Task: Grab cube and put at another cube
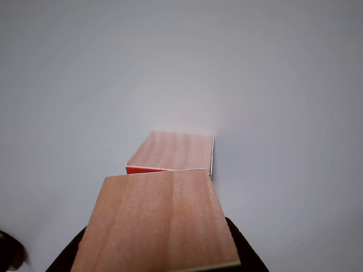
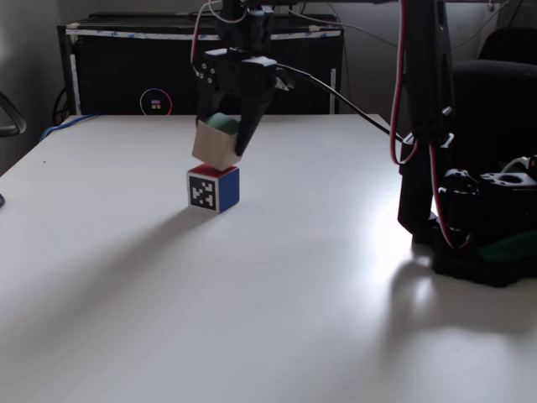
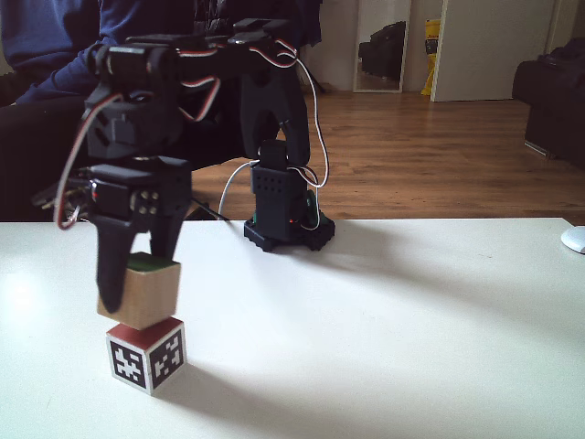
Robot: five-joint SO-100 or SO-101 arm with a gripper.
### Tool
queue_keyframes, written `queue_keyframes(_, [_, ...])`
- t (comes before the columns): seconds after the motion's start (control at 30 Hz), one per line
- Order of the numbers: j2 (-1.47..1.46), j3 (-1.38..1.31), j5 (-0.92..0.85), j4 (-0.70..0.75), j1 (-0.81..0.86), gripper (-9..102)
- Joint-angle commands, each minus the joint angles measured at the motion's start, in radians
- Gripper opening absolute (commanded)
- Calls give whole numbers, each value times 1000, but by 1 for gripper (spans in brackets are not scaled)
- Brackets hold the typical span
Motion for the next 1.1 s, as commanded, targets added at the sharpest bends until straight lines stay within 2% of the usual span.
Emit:
queue_keyframes(0.0, [60, 9, 3, -6, -20, 25])
queue_keyframes(0.23, [64, 17, 26, -2, -31, 38])
queue_keyframes(0.43, [77, 23, 31, 5, -29, 43])
queue_keyframes(0.67, [279, 202, 48, -9, -83, 47])
queue_keyframes(0.8, [673, 518, 31, -23, -172, 51])
queue_keyframes(0.9, [1243, 908, -20, -106, -288, 53])
queue_keyframes(0.97, [1598, 1106, -37, -103, -399, 52])
queue_keyframes(1.07, [1845, 1258, -15, -92, -525, 49])
